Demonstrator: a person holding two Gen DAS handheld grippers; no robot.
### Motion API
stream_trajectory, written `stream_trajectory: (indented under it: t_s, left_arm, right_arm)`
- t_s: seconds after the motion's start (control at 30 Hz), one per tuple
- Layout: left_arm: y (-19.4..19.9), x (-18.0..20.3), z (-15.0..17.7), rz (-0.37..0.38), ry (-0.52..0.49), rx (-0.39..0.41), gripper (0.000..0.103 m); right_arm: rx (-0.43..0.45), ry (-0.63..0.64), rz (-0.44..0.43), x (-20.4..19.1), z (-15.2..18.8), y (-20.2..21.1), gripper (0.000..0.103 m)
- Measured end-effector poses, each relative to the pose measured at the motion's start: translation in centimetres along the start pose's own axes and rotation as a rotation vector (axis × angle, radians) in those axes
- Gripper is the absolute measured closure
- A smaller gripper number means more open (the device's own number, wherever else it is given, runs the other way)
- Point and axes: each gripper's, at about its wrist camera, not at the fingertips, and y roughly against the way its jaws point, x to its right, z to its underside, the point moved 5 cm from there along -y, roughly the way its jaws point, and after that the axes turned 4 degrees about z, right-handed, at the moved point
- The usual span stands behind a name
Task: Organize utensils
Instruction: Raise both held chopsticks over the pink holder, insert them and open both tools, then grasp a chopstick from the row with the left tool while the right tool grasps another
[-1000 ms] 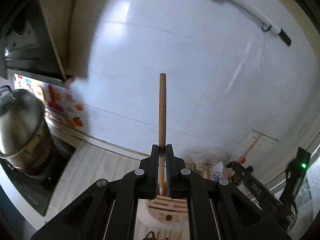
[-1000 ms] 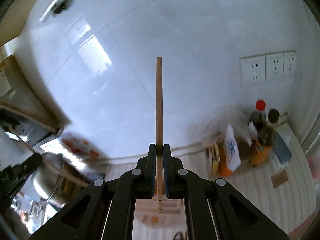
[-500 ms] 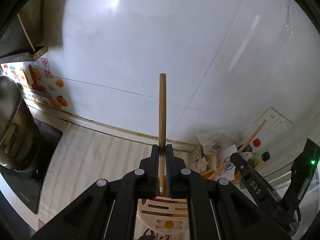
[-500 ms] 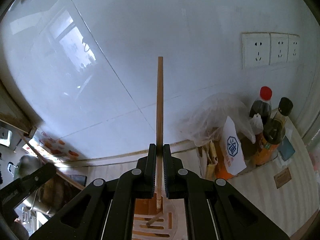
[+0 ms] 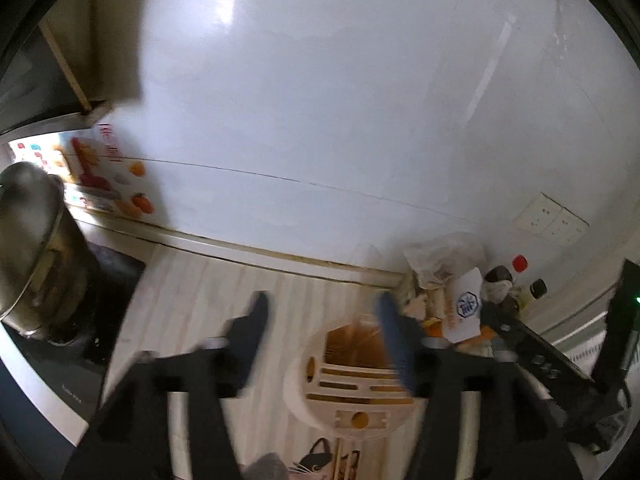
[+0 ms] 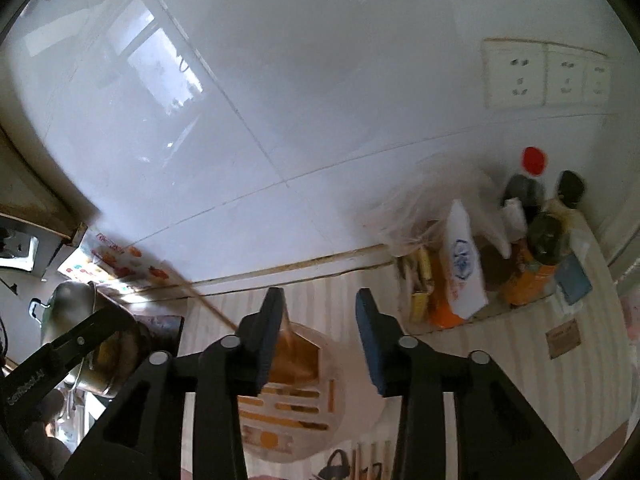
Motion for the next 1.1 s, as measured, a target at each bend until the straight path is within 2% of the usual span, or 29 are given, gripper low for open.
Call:
stream_trajectory:
  t_s: [0.1, 0.17, 0.23, 0.4, 0.5, 0.53, 0.67, 0.87, 0.93, 1.0, 1.07, 1.1]
  left_arm:
    - [1.1, -1.1, 0.7, -0.040, 0.004, 0.030, 0.032]
    - [1.4, -1.7, 1.5, -0.057, 0.002, 0.041, 0.013]
    - [1.4, -2.2, 2.6, -0.079, -0.002, 0.047, 0.004]
    - [-0.3, -3.1, 6.4, -0.125, -0.027, -0.021, 0.000]
    - [-2.2, -3.8, 9.4, -0.154, -0.033, -0.085, 0.000]
    - [-3.0, -4.0, 10.5, -0.165, -0.041, -0.109, 0.000]
    - [-6.1, -4.5, 15.3, -0.190, -0.081, -0.210, 0.000]
    - [-9.9, -5.3, 22.1, -0.240, -0.112, -0.349, 0.000]
    - [-11.2, -5.2, 24.4, -0.235, -0.131, -0.396, 0.000]
    - [-12.2, -4.9, 26.6, -0.234, -0.163, -0.440, 0.000]
    - [-13.0, -4.5, 28.1, -0.227, -0.187, -0.471, 0.000]
    - [-13.3, -4.2, 28.8, -0.221, -0.196, -0.486, 0.000]
  right_arm:
    - [0.016, -0.015, 0.013, 1.1, 0.5, 1.8, 0.055]
    - [0.027, -0.021, 0.030, 1.9, 1.0, 2.9, 0.051]
    - [0.034, -0.029, 0.050, 2.7, 1.5, 3.8, 0.049]
    - [0.042, -0.042, 0.089, 4.9, 4.3, 5.2, 0.036]
    - [0.021, -0.028, 0.119, 5.9, 6.6, 4.5, 0.024]
    - [0.010, -0.022, 0.133, 6.3, 7.4, 4.1, 0.024]
    - [-0.080, -0.017, 0.184, 8.1, 11.3, 1.6, 0.024]
    - [-0.280, -0.007, 0.247, 10.9, 19.2, -3.3, 0.024]
    - [-0.347, -0.006, 0.239, 11.4, 21.7, -4.9, 0.027]
    - [-0.419, -0.002, 0.244, 11.8, 24.4, -6.5, 0.050]
    - [-0.470, 0.006, 0.242, 12.0, 26.4, -7.7, 0.062]
    - [-0.495, 0.010, 0.244, 12.1, 27.6, -8.4, 0.064]
